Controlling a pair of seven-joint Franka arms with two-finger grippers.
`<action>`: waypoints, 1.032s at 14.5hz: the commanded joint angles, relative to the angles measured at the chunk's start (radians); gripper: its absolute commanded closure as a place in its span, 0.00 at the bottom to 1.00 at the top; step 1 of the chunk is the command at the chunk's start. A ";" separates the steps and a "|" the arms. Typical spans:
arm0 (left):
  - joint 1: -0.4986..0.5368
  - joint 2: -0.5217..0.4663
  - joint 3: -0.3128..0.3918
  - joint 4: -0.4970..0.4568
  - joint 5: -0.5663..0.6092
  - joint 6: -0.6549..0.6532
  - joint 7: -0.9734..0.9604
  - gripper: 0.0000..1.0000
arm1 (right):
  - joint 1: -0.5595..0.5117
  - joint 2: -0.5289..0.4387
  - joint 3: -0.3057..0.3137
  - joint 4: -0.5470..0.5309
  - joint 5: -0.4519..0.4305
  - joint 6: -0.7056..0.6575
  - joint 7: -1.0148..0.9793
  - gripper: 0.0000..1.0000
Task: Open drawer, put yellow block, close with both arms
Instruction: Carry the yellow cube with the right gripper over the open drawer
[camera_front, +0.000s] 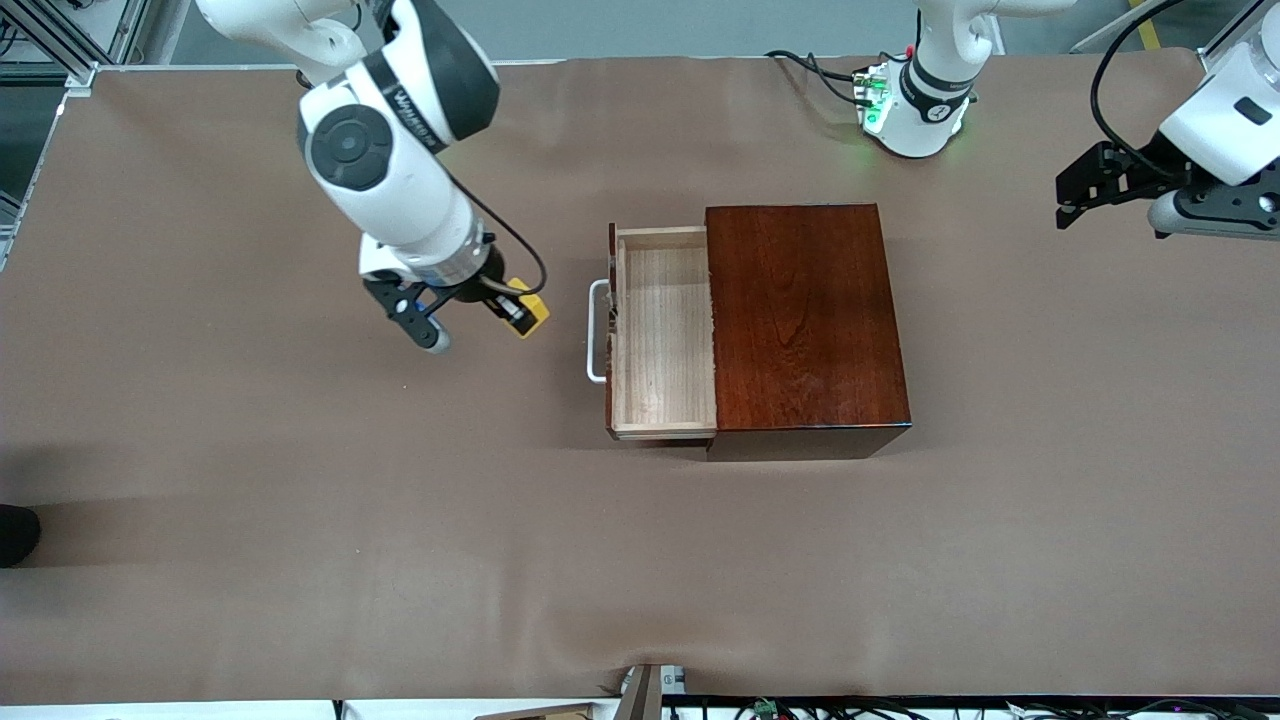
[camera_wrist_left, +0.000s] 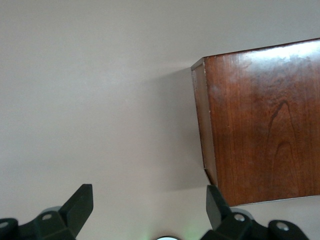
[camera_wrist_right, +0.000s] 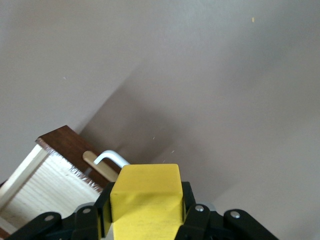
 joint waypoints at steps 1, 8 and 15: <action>0.002 -0.024 -0.014 -0.004 -0.022 -0.005 0.026 0.00 | 0.062 0.065 -0.012 0.078 0.018 -0.014 0.161 1.00; 0.011 -0.023 -0.005 0.025 -0.022 -0.005 0.023 0.00 | 0.184 0.227 -0.013 0.226 0.012 -0.008 0.563 1.00; 0.025 -0.010 -0.001 0.025 -0.022 -0.003 0.026 0.00 | 0.231 0.298 -0.015 0.247 0.008 0.042 0.706 1.00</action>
